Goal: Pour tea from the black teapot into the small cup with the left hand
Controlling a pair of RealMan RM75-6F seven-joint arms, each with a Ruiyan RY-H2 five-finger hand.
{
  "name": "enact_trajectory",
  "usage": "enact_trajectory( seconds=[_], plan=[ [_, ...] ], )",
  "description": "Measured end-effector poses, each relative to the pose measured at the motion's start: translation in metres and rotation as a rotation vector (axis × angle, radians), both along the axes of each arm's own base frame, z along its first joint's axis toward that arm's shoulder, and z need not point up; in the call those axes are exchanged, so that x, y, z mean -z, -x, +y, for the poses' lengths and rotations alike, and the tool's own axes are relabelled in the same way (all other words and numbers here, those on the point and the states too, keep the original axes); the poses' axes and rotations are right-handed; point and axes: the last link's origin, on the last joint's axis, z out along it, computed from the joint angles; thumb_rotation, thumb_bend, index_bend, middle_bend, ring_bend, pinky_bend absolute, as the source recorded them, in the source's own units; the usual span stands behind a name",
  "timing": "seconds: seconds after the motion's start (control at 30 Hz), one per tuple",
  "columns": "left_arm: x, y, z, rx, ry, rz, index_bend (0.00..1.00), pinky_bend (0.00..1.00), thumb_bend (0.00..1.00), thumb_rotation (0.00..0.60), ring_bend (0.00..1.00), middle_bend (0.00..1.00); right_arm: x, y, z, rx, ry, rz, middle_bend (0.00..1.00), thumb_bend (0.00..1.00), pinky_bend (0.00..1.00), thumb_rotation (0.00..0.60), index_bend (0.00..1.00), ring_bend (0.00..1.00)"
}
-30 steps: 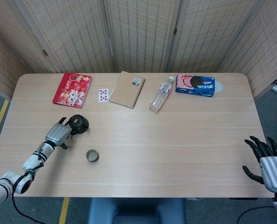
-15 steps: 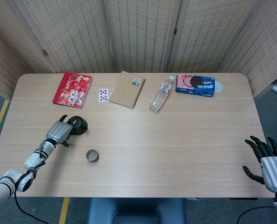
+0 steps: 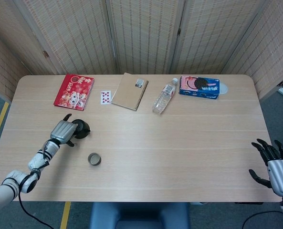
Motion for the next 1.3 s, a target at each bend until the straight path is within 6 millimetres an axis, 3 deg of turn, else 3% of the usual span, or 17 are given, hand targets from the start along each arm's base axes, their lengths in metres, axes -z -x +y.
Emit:
enact_trajectory(
  seconds=[0.23,0.5,1.3],
  plan=[
    [-0.004,-0.001,0.006,-0.019,-0.030,-0.023,1.00,0.00,0.16,0.600,0.90,1.00,0.000,0.002,-0.002,-0.002,0.000,-0.002,0.15,0.28,0.02,0.600,0.15,0.19],
    [-0.007,-0.005,0.009,-0.032,-0.050,-0.057,1.00,0.00,0.05,0.600,0.91,1.00,-0.001,-0.001,-0.006,-0.015,0.003,0.002,0.15,0.28,0.02,0.600,0.15,0.19],
    [-0.022,-0.016,0.009,-0.027,-0.070,-0.139,1.00,0.00,0.03,0.600,0.89,1.00,-0.002,-0.004,-0.005,-0.025,0.016,-0.004,0.15,0.28,0.02,0.600,0.15,0.19]
  ],
)
